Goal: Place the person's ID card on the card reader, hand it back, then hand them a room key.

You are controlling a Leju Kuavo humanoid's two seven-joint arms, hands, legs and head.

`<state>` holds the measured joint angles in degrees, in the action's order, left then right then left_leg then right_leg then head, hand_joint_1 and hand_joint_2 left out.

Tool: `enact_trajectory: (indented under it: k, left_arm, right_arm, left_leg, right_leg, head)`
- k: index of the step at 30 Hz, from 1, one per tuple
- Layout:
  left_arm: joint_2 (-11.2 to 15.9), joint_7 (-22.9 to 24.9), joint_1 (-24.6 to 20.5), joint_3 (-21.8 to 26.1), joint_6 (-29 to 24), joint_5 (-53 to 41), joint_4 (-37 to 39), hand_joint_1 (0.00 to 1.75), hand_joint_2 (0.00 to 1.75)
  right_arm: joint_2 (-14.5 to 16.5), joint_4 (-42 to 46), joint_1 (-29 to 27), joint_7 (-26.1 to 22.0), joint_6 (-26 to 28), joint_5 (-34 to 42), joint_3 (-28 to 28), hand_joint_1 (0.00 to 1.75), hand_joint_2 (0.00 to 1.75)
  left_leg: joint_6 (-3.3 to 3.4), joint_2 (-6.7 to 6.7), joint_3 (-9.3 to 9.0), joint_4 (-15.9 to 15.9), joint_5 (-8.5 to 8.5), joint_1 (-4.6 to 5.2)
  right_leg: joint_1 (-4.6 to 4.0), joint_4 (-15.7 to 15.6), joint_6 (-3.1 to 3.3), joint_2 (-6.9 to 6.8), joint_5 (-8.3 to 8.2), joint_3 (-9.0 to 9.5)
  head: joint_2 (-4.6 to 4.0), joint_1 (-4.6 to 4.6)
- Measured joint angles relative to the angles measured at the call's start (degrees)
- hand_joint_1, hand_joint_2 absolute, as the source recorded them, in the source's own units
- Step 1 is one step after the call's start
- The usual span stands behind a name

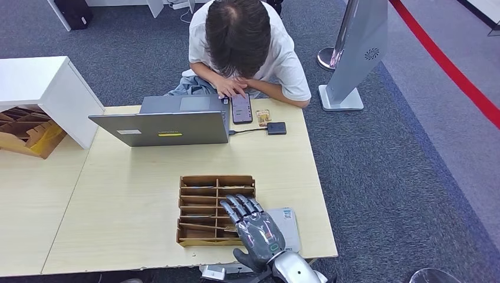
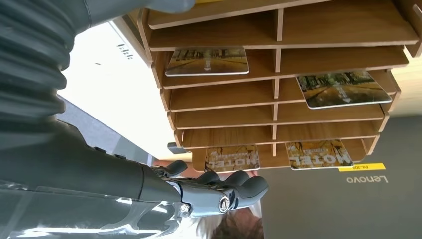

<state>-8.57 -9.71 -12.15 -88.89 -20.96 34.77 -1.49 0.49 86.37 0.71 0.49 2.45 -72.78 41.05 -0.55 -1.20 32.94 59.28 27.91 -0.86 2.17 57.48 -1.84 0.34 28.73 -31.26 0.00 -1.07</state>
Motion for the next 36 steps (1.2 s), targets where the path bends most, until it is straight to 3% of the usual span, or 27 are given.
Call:
enact_trajectory:
  k: [9,15,27,36]
  left_arm:
    - [0.01,0.12,0.0,0.0,-0.15,0.0,0.0,0.0,0.0]
    - [0.05,0.31,-0.02,0.0,0.58,0.82,0.01,0.0,0.0]
    - [2.51,-0.39,2.35,2.49,13.76,15.6,0.43,0.0,0.0]
    - [6.6,-0.48,4.72,8.36,30.6,27.91,0.87,0.0,0.0]
  right_arm:
    - [0.01,-0.28,0.03,0.1,-0.17,0.09,0.0,0.17,1.75]
    - [0.03,-0.42,0.08,0.09,-0.37,0.13,0.0,0.29,1.75]
    - [0.17,-2.22,2.1,-3.5,-1.61,2.44,1.87,0.53,1.75]
    - [0.05,-5.7,6.82,-6.86,-1.97,7.17,6.81,0.6,1.75]
  left_leg:
    - [0.0,0.0,0.0,0.0,0.0,0.0]
    - [0.0,0.0,0.0,0.0,0.0,0.0]
    - [-0.01,0.02,0.02,-0.01,0.0,-0.1]
    - [-0.07,0.05,0.06,-0.03,-0.03,-0.28]
  right_leg:
    - [0.0,0.0,0.0,0.0,0.0,0.0]
    - [0.0,0.0,0.0,0.0,0.0,0.0]
    - [-0.1,0.01,0.01,0.02,0.01,0.0]
    - [-0.27,0.02,0.06,0.01,0.0,0.03]
  head:
    - [0.0,0.0]
    - [0.0,0.0]
    - [0.0,0.01]
    - [0.0,0.0]
